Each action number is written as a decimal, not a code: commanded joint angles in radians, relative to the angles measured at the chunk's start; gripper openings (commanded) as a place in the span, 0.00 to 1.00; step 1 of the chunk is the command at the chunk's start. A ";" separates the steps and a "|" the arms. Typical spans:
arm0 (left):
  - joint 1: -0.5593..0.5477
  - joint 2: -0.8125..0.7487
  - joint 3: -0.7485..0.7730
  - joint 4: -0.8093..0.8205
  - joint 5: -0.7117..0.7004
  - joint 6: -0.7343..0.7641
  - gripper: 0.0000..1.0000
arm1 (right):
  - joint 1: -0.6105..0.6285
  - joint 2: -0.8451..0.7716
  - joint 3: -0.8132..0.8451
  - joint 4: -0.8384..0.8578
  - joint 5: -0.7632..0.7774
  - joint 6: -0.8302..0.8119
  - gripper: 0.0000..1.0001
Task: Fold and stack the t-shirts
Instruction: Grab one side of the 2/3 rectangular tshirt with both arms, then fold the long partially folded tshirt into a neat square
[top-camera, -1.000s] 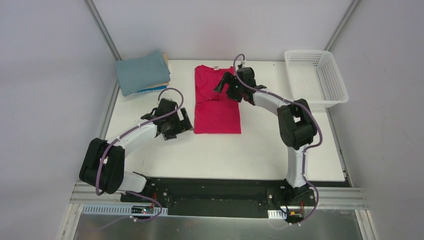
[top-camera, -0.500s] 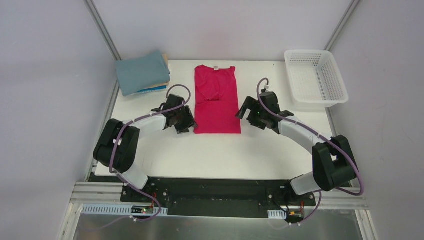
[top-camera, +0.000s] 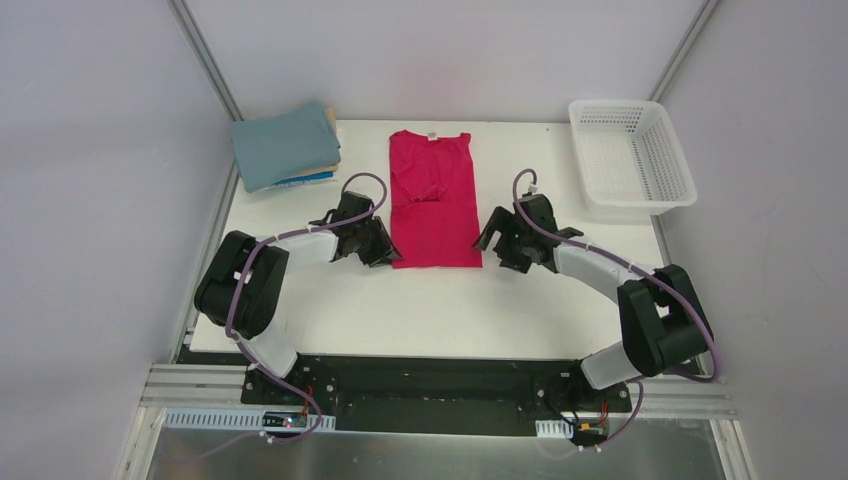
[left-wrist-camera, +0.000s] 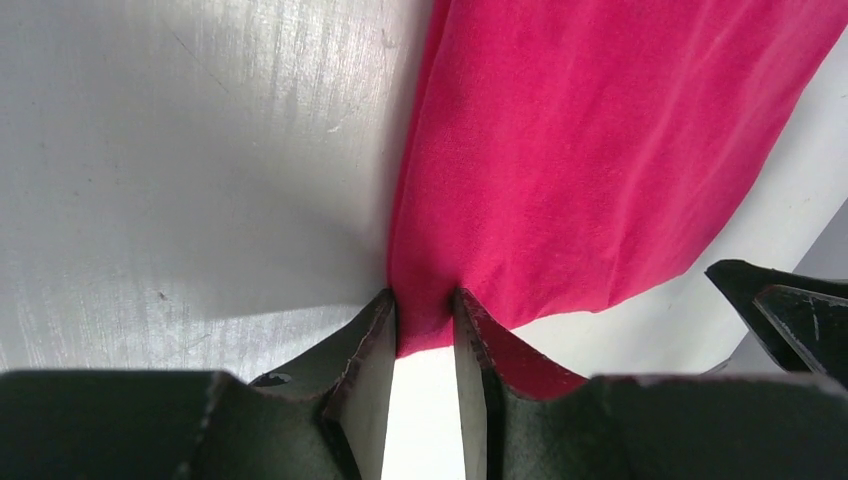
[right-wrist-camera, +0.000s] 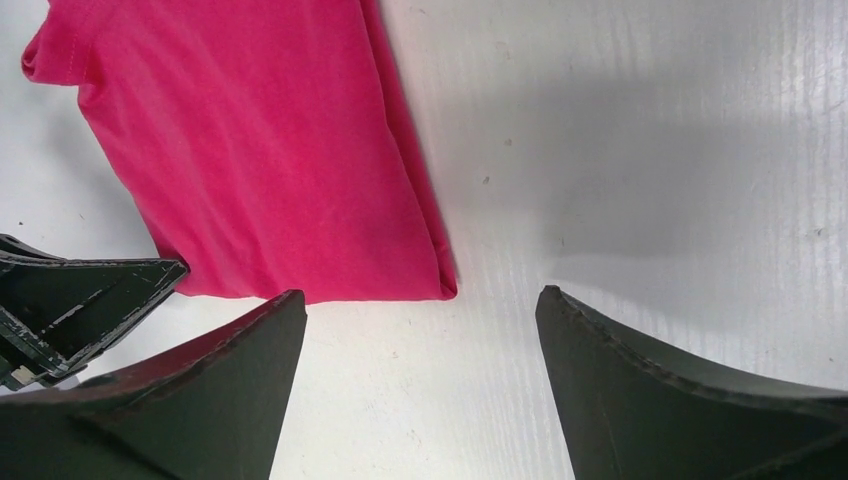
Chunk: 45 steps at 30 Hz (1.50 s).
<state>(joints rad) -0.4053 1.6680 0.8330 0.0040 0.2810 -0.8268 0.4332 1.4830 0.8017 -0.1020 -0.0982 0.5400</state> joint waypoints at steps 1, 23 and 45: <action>-0.009 -0.015 -0.060 -0.074 -0.040 0.002 0.27 | -0.004 0.008 -0.015 0.024 -0.036 0.034 0.88; -0.009 -0.054 -0.049 -0.071 -0.040 0.035 0.00 | -0.003 0.118 -0.023 0.128 -0.143 0.075 0.00; -0.024 -1.017 -0.231 -0.421 0.102 -0.012 0.00 | 0.012 -0.411 0.040 -0.529 -0.814 -0.054 0.00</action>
<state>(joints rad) -0.4206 0.7399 0.5697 -0.3077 0.3405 -0.8288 0.4385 1.1431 0.7692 -0.4732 -0.7425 0.5182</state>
